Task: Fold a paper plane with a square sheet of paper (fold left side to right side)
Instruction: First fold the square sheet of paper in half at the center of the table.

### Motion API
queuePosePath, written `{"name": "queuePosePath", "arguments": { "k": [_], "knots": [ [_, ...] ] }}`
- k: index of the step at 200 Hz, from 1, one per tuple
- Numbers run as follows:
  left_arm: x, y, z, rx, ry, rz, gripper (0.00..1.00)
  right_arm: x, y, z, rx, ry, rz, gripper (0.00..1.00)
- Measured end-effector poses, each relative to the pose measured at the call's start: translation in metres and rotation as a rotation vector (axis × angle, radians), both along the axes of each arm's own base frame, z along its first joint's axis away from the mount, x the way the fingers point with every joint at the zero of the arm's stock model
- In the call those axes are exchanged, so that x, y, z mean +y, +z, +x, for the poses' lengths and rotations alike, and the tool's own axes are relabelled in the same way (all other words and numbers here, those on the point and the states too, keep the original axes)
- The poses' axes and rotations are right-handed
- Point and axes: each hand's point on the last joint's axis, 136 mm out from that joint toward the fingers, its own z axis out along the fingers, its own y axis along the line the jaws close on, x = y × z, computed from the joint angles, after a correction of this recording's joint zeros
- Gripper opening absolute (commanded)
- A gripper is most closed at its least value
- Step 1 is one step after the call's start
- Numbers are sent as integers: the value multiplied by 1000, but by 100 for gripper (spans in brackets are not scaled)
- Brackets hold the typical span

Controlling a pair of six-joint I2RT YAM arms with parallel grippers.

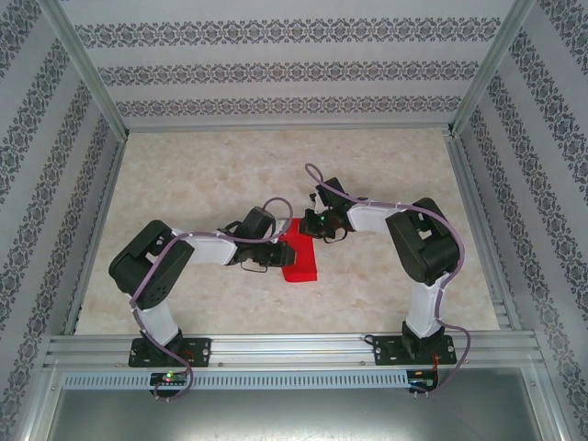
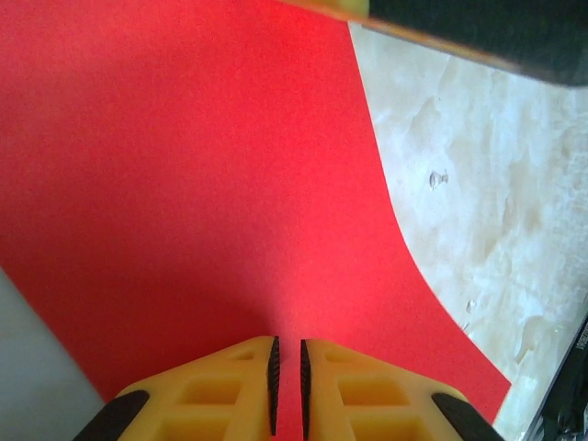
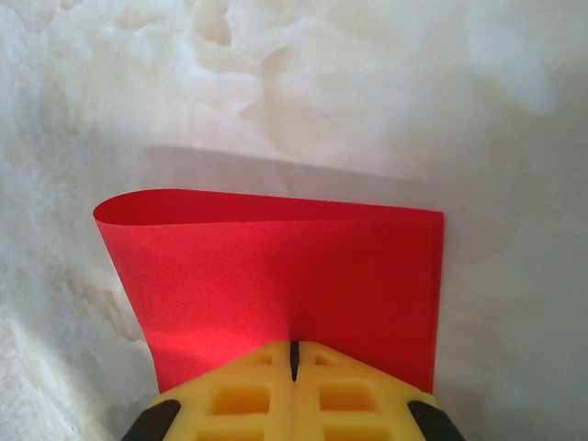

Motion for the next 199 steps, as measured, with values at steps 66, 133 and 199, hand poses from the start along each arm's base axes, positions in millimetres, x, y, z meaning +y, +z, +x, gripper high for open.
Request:
{"name": "queuePosePath", "arguments": {
  "k": [66,133,199],
  "knots": [
    [-1,-1,-49,17,-60,-1,18,0,0,0,9,0,-4,0],
    [4,5,-82,42,-68,0,19,0,0,0,13,0,-7,0],
    [8,94,-11,-127,49,-95,22,2,0,-1,12,6,-7,0]
  ]
}}
